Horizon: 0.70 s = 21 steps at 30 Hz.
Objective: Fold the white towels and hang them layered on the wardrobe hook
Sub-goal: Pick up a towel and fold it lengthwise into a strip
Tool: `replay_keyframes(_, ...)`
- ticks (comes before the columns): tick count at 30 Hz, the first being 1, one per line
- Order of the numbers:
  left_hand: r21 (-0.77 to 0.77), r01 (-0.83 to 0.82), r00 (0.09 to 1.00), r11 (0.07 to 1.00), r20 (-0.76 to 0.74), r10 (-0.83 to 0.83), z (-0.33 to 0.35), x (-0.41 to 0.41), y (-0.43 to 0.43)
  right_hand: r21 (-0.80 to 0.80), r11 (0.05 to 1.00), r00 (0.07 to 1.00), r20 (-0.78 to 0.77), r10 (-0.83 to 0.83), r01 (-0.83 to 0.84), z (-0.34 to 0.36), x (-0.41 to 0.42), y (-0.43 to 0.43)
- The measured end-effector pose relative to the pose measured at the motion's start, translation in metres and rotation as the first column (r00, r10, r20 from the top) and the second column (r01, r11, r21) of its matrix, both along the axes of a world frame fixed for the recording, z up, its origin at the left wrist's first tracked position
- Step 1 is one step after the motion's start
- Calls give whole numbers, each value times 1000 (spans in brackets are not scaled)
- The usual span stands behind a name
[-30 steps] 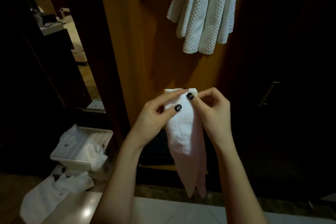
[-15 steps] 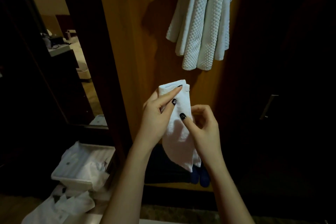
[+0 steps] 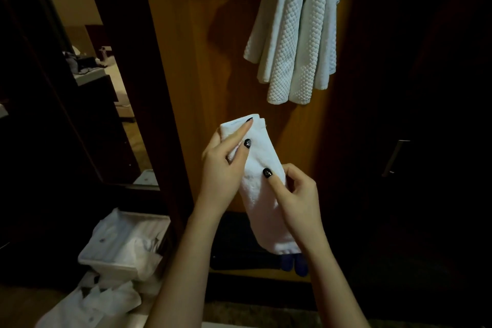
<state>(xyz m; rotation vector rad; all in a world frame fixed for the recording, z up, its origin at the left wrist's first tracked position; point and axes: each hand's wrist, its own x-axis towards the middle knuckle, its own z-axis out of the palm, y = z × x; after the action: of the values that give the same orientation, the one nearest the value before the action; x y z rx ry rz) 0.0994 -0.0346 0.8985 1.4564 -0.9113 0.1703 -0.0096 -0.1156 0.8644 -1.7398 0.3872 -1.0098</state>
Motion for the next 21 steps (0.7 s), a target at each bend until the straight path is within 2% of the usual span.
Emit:
replay_keyframes(6,-11,203,962,979,-185,-201,1,-1,1,118,990,995,45,-86,80,-5,4,0)
replay_keyframes(10,-66,294,917,954,-264,-300,-2,-1,3,110,991,994,64,-84,76,-6,5,-5)
replay_keyframes(13,-19,295,928,955,-234,-291,-2,1,4,128,991,998,33,-53,48,-9,6,-7)
replay_keyframes(17,30,241,948,970,-220,-229,-1,2,4,119,990,995,-56,77,-70,-9,4,-13)
replay_keyframes(21,23,240,952,971,-199,-230,-1,1,3,205,959,980,6,201,-198,-3,1,-14)
